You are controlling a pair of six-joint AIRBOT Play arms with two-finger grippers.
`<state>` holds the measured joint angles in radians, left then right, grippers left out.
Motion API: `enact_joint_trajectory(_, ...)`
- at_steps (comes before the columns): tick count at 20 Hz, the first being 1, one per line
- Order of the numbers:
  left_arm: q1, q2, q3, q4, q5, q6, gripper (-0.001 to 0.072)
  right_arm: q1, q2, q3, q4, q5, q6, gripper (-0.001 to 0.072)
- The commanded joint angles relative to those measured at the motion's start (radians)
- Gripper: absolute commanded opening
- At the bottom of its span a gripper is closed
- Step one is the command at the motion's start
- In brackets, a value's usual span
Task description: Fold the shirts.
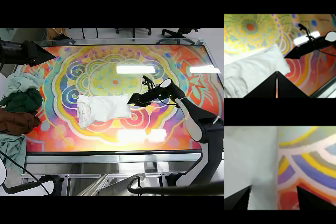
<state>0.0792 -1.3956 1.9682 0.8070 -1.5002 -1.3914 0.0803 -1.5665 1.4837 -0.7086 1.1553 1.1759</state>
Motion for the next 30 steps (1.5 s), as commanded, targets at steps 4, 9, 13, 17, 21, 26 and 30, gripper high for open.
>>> enact_joint_trajectory(4,-0.007,0.000,0.000,0.002,0.003,-0.001,0.0017,0.032,-0.082,-0.002,0.116,0.034,-0.072,0.0637)
enact_joint_trajectory(9,-0.007,0.000,0.000,0.002,-0.001,-0.001,0.0017,0.033,-0.070,0.012,0.280,0.075,-0.175,0.0017)
enact_joint_trajectory(13,-0.007,0.000,0.000,0.002,-0.001,-0.001,0.0017,-0.102,0.047,0.027,0.275,0.035,-0.159,0.0016)
enact_joint_trajectory(17,-0.007,0.000,0.000,0.002,0.000,0.000,0.0017,-0.428,0.200,0.027,0.163,0.056,-0.042,0.0016)
enact_joint_trajectory(21,-0.007,0.000,0.000,0.002,0.011,0.005,0.0017,-0.762,0.332,0.012,-0.055,0.113,0.049,0.0016)
enact_joint_trajectory(26,-0.007,0.000,0.000,0.002,0.012,0.019,0.0017,-1.021,0.461,-0.257,-0.196,0.152,0.056,0.0016)
enact_joint_trajectory(30,-0.007,0.000,0.000,0.002,0.011,0.023,0.0017,-1.102,0.568,-0.533,-0.266,0.097,0.082,0.0016)
